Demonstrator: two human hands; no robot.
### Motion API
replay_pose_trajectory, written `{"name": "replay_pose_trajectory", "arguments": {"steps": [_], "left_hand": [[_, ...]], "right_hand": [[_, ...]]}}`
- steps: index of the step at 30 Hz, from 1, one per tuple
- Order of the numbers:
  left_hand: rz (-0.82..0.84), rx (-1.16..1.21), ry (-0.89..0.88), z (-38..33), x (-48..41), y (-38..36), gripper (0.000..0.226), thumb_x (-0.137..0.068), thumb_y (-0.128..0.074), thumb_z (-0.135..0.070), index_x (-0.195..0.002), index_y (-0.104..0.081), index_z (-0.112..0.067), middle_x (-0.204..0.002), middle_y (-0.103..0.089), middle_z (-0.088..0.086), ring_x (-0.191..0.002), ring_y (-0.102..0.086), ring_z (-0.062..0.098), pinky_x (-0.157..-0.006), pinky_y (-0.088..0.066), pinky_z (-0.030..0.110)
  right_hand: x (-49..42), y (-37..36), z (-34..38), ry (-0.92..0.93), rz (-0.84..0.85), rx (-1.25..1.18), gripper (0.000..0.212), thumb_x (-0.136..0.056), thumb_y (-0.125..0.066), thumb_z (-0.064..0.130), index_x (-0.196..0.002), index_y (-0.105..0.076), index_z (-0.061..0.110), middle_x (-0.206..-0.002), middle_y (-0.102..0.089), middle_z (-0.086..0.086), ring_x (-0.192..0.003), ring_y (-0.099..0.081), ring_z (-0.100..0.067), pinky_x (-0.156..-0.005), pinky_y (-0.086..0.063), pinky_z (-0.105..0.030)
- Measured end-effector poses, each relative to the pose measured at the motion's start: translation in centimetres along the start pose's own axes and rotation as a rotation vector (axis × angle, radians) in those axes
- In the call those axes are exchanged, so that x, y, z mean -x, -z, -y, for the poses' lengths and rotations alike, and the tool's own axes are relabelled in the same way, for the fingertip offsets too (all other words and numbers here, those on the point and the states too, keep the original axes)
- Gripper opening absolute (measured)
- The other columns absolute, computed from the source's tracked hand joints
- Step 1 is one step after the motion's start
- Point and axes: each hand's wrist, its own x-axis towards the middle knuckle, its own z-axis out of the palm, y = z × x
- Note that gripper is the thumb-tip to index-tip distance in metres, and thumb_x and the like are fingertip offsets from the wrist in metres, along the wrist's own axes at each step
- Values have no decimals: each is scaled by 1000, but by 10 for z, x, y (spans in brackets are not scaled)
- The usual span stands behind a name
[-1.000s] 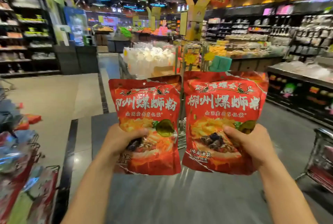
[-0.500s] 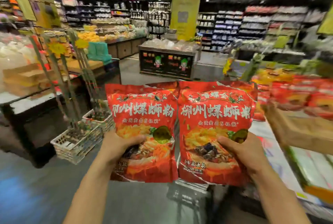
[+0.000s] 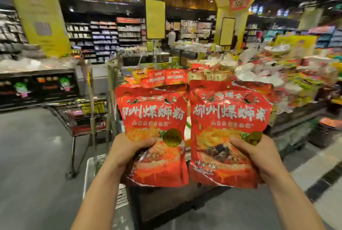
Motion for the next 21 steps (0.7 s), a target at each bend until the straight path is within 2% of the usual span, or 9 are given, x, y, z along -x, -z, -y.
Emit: {"name": "replay_pose_trajectory", "arguments": {"steps": [2,4,6,8,10,13,16,18,21], "left_hand": [[79,10,-19,-3,-3,-69,82,-32,-95,-36,-108,-75,-11,-98,-79,1,-90,-76,21,-89,-57,41],[150,9,-29,-7,-1,-144,84,-31,-93,-40,-108,-75,-12,-96,-79,-1,-87,-76,18,-83,-57,35],[213,15,-39,-9,3,-217,84,-27,-92,-43,-105,-75,-14,-92,-79,-4,-83,-76,14,-78,-56,32],[285,23,-33,-11,7,-285,85,-26,-92,-43,-104,-74,-15,-91,-79,-4,-81,-76,14,-75,-55,31],[363,17,-19,-12,9,-349,88,-26,-93,-43,-107,-73,-16,-93,-79,-2,-84,-76,18,-79,-57,34],[456,16,-7,-16,11,-432,94,-24,-98,-48,-111,-72,-19,-99,-78,-2,-92,-75,23,-93,-56,46],[540,34,2,-18,10,-507,99,-21,-99,-46,-112,-72,-19,-102,-78,0,-95,-74,24,-95,-55,48],[599,20,-12,-20,8,-556,95,-24,-99,-42,-112,-71,-19,-101,-78,0,-94,-75,23,-92,-56,46],[665,14,-2,-20,-3,-627,71,-38,-98,-26,-103,-71,-19,-96,-79,-2,-86,-75,18,-81,-57,36]], "right_hand": [[-2,63,-7,-9,-76,-3,25,-73,-84,8,-92,-72,16,-78,-75,18,-65,-69,2,-55,-50,-10],[-3,130,-17,-38,-152,-2,25,-72,-85,11,-91,-71,18,-76,-75,17,-66,-70,0,-57,-51,-15],[-2,196,-26,-51,-238,14,28,-69,-87,16,-90,-70,21,-78,-75,16,-71,-72,-6,-66,-52,-25],[0,257,-31,-62,-308,34,28,-69,-87,18,-90,-69,22,-76,-74,17,-69,-71,-5,-66,-50,-26],[3,311,-37,-79,-375,49,27,-70,-87,18,-90,-69,22,-80,-74,14,-64,-70,-2,-61,-48,-24],[4,384,-48,-114,-477,73,32,-70,-87,22,-97,-69,21,-88,-74,10,-72,-72,-9,-62,-49,-25],[0,443,-56,-132,-565,78,30,-72,-85,20,-95,-66,25,-87,-71,12,-76,-68,-7,-61,-47,-23],[-5,479,-63,-148,-601,92,27,-74,-84,19,-90,-64,27,-85,-70,12,-72,-67,-4,-59,-45,-21],[-21,528,-80,-169,-679,94,29,-72,-85,19,-94,-67,25,-90,-74,8,-78,-71,-12,-64,-49,-26]]}}
